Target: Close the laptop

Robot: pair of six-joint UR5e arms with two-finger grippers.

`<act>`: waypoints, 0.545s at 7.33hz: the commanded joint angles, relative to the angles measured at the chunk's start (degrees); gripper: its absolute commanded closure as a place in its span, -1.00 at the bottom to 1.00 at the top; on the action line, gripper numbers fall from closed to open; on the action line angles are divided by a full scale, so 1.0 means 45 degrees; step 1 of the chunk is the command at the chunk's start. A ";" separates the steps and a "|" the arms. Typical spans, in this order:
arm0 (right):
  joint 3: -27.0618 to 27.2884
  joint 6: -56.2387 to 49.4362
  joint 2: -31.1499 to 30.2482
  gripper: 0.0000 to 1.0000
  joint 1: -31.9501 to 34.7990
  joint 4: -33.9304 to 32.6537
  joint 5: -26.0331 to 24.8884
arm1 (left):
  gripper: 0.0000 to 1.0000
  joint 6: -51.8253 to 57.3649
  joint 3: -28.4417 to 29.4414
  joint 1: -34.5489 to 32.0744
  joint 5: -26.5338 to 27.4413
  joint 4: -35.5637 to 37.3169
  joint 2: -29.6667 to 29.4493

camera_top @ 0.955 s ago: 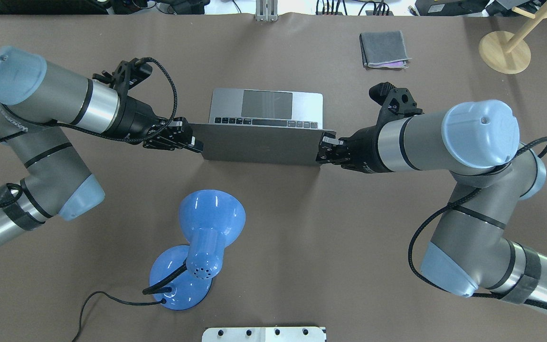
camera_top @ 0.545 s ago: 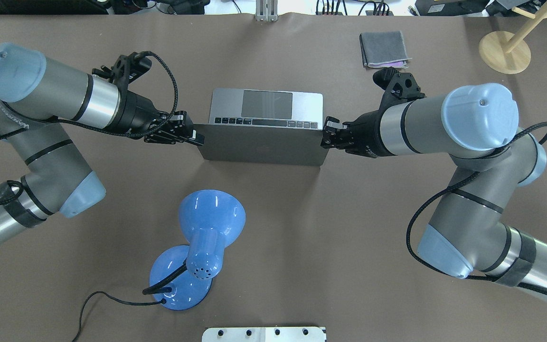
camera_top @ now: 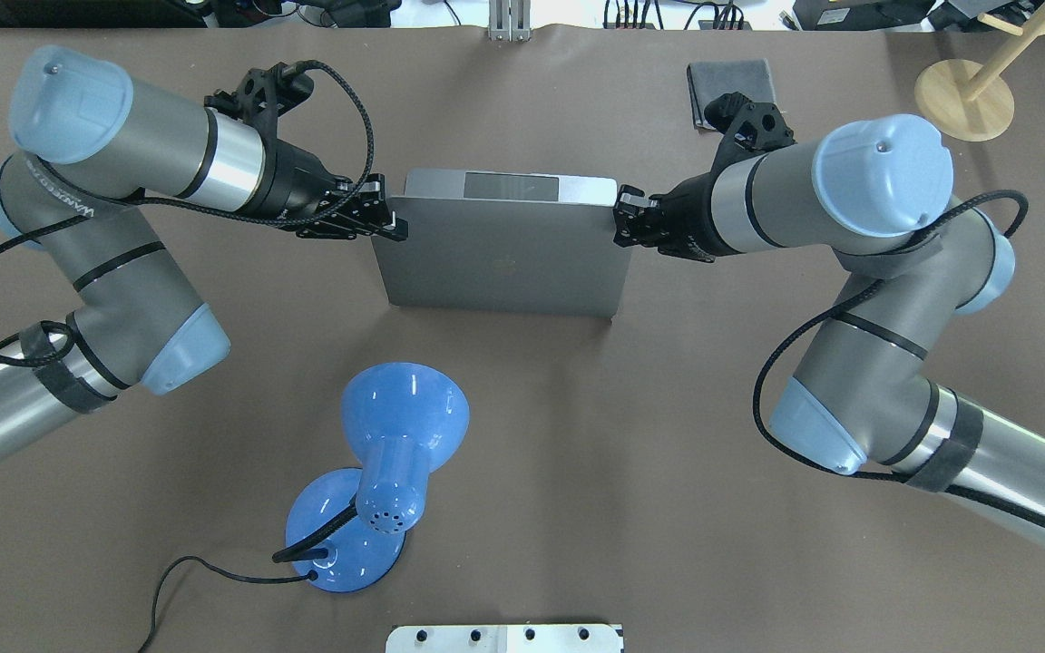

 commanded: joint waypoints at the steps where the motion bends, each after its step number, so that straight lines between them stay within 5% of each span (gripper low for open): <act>1: -0.0965 -0.0292 0.0447 1.00 0.0262 0.0015 0.0002 | 1.00 0.0315 0.0417 -0.0403 0.0126 0.0749 -0.0451; 4: -0.1788 -0.0352 0.0781 1.00 0.0399 0.0015 0.0001 | 1.00 0.0818 0.1937 -0.0600 0.1075 0.0710 -0.1231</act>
